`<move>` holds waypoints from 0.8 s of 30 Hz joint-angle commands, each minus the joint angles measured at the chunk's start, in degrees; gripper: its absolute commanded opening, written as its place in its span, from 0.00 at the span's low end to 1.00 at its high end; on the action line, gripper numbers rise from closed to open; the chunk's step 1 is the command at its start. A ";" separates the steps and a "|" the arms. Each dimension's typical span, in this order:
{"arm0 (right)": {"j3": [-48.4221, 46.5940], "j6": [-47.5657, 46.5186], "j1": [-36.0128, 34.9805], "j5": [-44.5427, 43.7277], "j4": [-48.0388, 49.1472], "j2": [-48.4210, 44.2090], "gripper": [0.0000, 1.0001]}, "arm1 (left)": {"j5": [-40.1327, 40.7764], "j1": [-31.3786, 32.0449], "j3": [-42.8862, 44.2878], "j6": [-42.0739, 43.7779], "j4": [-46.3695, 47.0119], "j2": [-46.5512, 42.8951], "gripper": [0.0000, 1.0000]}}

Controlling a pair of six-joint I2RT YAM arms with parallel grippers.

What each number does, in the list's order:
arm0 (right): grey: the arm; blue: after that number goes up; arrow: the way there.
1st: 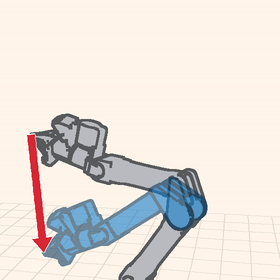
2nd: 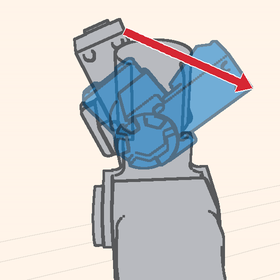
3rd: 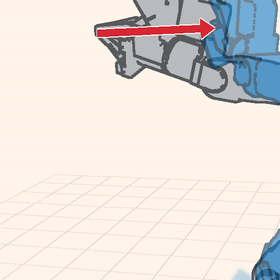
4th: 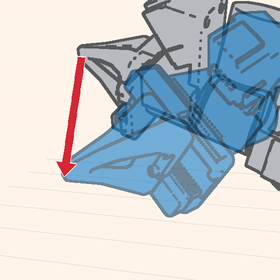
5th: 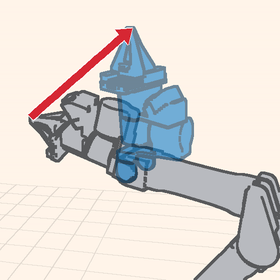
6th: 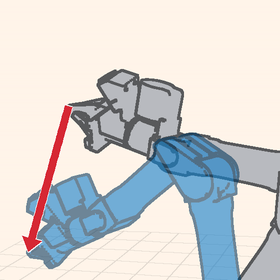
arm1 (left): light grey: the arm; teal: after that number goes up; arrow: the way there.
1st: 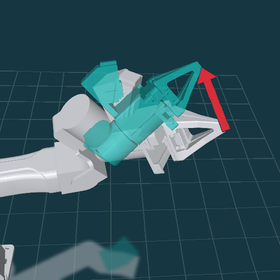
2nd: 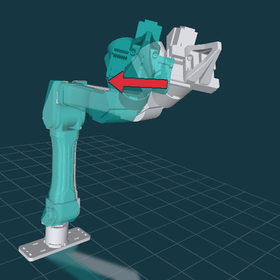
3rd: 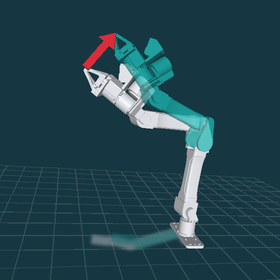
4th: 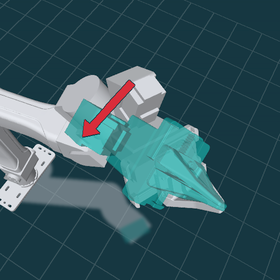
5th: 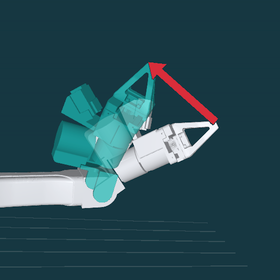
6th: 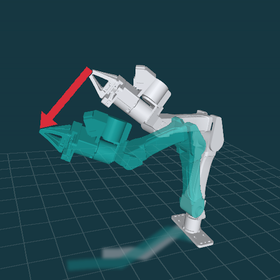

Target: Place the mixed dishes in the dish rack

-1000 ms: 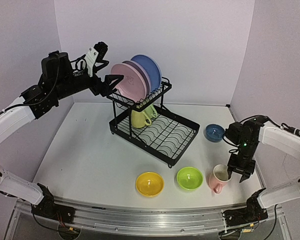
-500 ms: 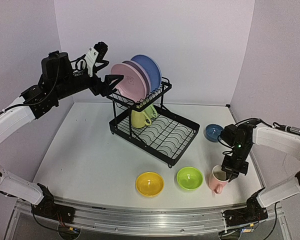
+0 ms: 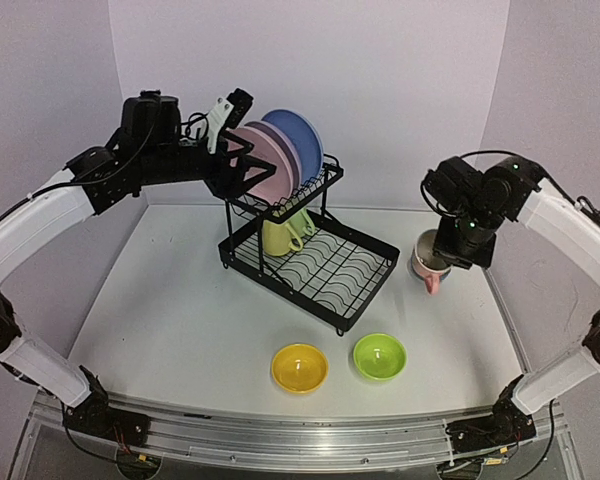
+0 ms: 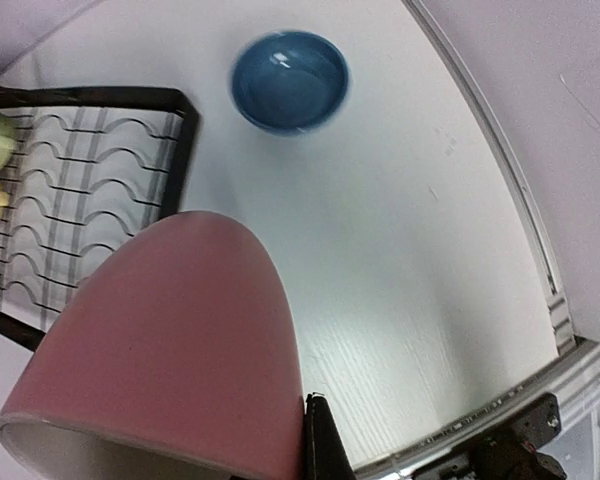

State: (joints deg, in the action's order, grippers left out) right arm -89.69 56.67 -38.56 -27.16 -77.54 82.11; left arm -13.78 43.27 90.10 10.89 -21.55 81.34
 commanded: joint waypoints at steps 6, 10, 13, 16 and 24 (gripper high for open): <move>-12.27 7.57 -8.63 -8.49 -0.10 8.88 0.00 | -0.37 10.73 21.29 -10.14 -10.50 17.81 0.82; -9.91 12.74 -10.25 -7.54 6.92 8.77 0.00 | 8.78 14.50 23.19 -9.29 -11.84 23.01 0.83; -7.69 17.85 -11.80 -7.72 10.55 8.71 0.00 | 13.81 18.04 21.24 -5.85 -8.72 24.32 0.83; -7.49 20.34 -13.19 -8.55 12.14 9.12 0.00 | 18.49 19.56 20.39 -3.52 -6.27 25.78 0.83; -9.75 20.46 -15.15 -7.56 14.75 12.08 0.00 | 22.79 19.68 20.46 -0.69 -4.62 28.79 0.77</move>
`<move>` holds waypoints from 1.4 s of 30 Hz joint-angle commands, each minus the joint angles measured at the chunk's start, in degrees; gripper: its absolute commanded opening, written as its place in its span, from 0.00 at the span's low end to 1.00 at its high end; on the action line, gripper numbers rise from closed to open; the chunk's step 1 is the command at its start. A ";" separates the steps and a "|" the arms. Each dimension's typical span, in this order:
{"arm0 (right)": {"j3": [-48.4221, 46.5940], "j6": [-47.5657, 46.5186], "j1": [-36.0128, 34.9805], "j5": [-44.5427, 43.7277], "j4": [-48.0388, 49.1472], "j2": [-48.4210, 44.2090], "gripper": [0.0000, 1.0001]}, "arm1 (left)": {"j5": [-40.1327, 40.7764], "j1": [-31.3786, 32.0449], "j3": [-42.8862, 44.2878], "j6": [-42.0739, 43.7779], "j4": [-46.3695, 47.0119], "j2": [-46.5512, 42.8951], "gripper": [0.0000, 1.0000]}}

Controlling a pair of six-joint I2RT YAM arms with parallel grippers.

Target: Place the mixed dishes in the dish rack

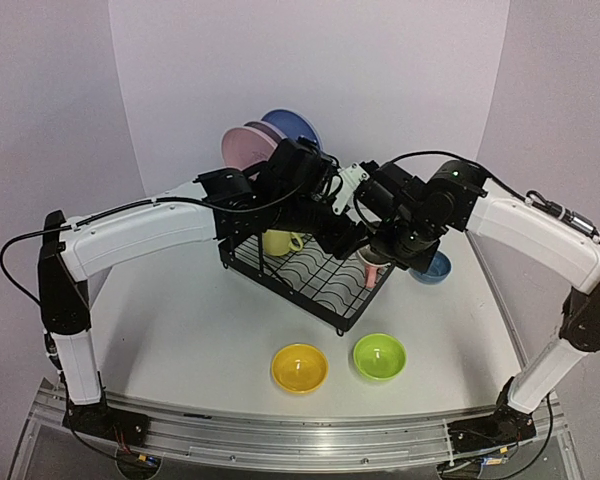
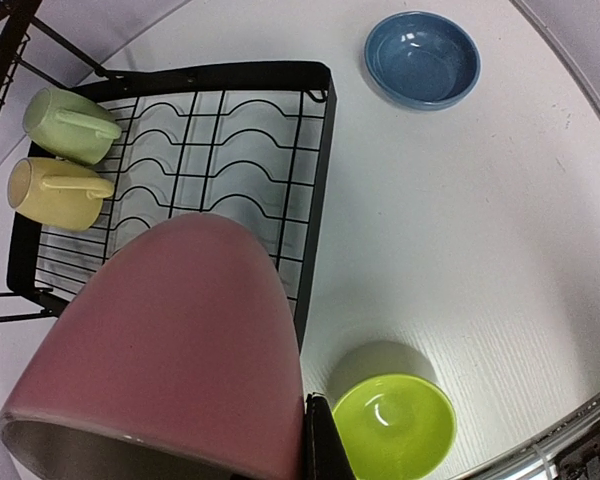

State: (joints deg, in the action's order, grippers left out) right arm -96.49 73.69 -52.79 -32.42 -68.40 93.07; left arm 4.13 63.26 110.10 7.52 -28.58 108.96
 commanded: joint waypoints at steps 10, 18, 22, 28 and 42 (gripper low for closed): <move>0.26 7.92 -2.00 0.48 12.54 2.27 0.00 | 5.27 -2.32 -4.27 3.09 -4.56 3.70 0.69; 2.18 6.54 -2.13 2.89 14.65 2.01 0.00 | 4.11 -2.53 -3.25 1.99 -4.12 6.01 0.46; 1.82 5.20 -2.18 3.16 15.22 3.07 0.00 | 0.57 -2.53 -2.97 0.22 -5.92 7.36 0.28; 3.37 6.39 -2.14 3.39 16.41 5.44 0.00 | 0.31 -3.21 -2.72 -2.66 -7.41 10.13 0.00; 10.77 -7.82 -1.86 2.08 24.38 4.40 0.00 | -5.47 -5.88 -2.69 -3.17 -3.31 10.42 0.00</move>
State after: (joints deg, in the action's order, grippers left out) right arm -84.66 77.93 -53.72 -26.86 -51.69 99.85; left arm 4.53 59.24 107.07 3.25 -30.92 119.15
